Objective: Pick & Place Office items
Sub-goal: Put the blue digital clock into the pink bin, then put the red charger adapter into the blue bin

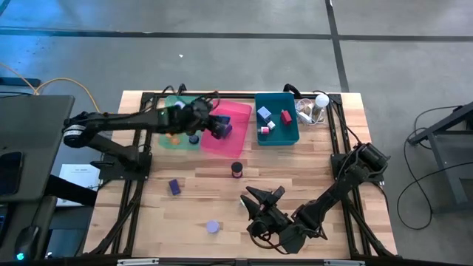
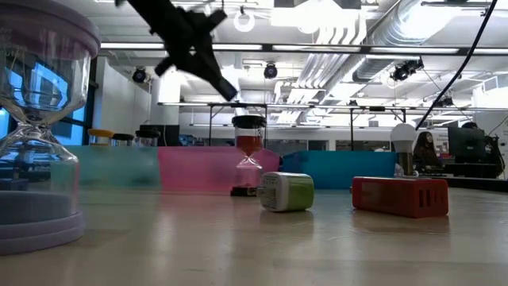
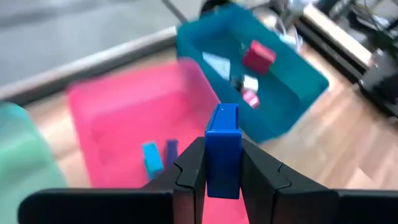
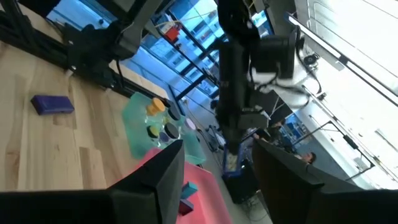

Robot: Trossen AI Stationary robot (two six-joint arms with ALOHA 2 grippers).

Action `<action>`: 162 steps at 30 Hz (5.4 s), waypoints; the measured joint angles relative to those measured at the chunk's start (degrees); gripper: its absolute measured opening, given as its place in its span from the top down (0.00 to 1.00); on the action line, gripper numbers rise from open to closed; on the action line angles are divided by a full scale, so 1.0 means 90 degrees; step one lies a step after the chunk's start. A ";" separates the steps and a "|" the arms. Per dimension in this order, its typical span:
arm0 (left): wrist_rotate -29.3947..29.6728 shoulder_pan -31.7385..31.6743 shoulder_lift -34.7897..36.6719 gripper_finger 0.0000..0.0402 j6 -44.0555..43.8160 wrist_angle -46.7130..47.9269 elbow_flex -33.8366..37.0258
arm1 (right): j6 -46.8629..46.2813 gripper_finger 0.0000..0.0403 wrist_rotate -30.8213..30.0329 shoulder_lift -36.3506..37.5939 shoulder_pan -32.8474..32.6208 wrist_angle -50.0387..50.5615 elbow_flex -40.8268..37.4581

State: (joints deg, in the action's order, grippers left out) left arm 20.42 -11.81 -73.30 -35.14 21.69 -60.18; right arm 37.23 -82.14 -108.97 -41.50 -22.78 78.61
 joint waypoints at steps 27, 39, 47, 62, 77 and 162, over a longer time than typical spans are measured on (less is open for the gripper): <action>-0.1433 -0.1021 -0.2044 0.83 0.0263 -0.0788 0.0000 | -0.0177 0.56 0.0141 0.0000 0.0032 0.0041 0.0000; -0.1910 -0.1018 -0.2052 0.83 0.0544 -0.0964 0.0000 | -0.0296 0.56 0.0143 0.0000 0.0027 0.0194 0.0000; -0.1976 -0.1017 -0.2052 0.76 0.0548 -0.0962 0.0000 | -0.0349 0.56 0.0140 -0.0002 0.0027 0.0330 0.0000; -0.2186 -0.1004 -0.2050 0.64 0.0598 -0.0959 0.0000 | -0.0351 0.56 0.0127 -0.0002 0.0027 0.0330 0.0000; -0.3082 -0.1004 -0.2047 0.64 0.0862 -0.0962 0.0000 | -0.0353 0.56 0.0127 -0.0002 0.0027 0.0328 0.0000; 0.2264 0.7088 0.0867 0.64 -0.0102 0.0775 0.0007 | -0.3797 0.32 0.1474 0.0191 -0.1070 -0.0898 0.0000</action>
State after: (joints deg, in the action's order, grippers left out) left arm 40.80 51.98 -65.49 -36.05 28.67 -60.12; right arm 3.05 -68.87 -107.25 -51.13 -30.87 78.61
